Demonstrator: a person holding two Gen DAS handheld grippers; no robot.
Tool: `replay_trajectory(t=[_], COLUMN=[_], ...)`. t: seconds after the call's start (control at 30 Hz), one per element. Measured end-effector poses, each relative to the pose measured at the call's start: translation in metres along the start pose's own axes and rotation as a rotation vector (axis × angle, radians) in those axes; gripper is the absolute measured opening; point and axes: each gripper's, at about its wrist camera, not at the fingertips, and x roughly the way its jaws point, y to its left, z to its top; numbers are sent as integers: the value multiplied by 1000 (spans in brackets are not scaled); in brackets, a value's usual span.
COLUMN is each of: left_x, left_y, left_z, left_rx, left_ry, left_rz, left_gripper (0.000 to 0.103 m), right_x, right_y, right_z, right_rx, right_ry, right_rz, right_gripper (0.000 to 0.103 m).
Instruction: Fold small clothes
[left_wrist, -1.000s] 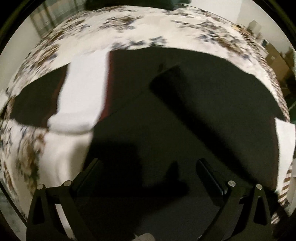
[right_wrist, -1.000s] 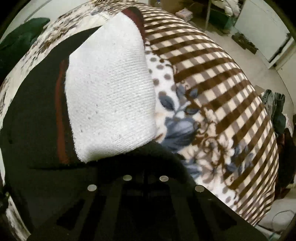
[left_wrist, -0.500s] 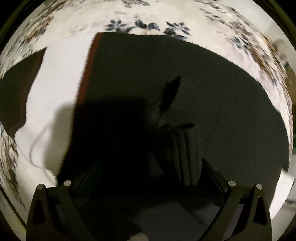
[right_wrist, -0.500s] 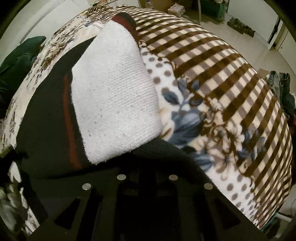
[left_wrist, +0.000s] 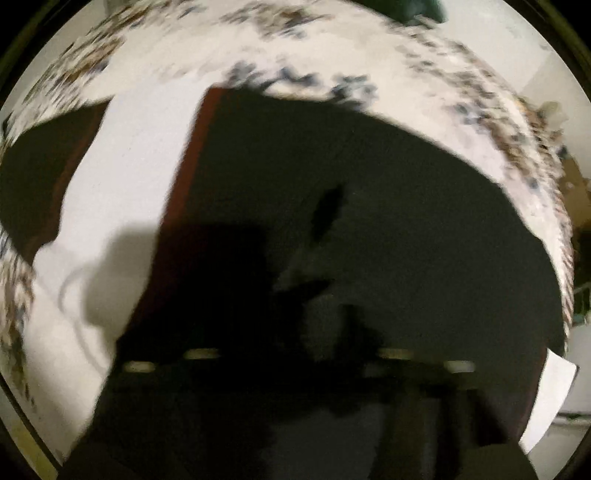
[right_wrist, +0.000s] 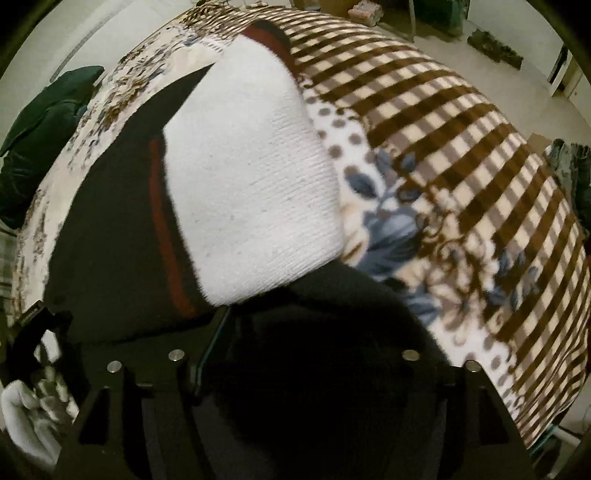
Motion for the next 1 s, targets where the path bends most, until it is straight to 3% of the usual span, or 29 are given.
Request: replay_trajectory(t=[0.1, 0.2, 0.27, 0.3, 0.37, 0.4, 0.43, 0.53, 0.7, 0.77, 0.87, 0.93, 1.0], left_x=[3, 11, -3, -12, -35, -46, -57, -76, -77, -71, -58, -49, -43], left_y=[-4, 9, 19, 25, 37, 46, 59, 110, 247, 304, 360, 387, 407], left_z=[4, 13, 9, 8, 5, 4, 2, 1, 1, 0, 5, 17, 33], left_rx=[40, -17, -43, -56, -74, -80, -99, -197, -465, -583, -721, -767, -780], left_ry=[-20, 26, 26, 21, -7, -32, -60, -124, -160, -178, -195, -201, -209], left_rz=[17, -44, -102, -137, -154, -167, -179, -175, -43, 54, 110, 128, 149], left_gripper=[13, 16, 16, 19, 44, 81, 102, 102, 102, 102, 101, 101, 101], right_x=[4, 8, 3, 0, -7, -11, -16, -31, -39, -31, -14, -5, 5], right_y=[-21, -39, -26, -18, -4, 4, 14, 41, 102, 128, 165, 188, 206], right_z=[9, 9, 6, 4, 2, 0, -3, -9, -25, -33, -43, -46, -45], right_rx=[68, 131, 50, 9, -33, -54, -71, -100, -175, -206, -227, -224, -222], right_ry=[-31, -11, -12, -11, -7, -6, -8, -27, -40, -45, -70, -112, -133], right_rz=[-56, -9, -52, -68, -61, -61, -65, -32, -23, -66, -184, -266, -291], right_gripper=[15, 13, 19, 27, 51, 67, 79, 83, 83, 83, 83, 83, 83])
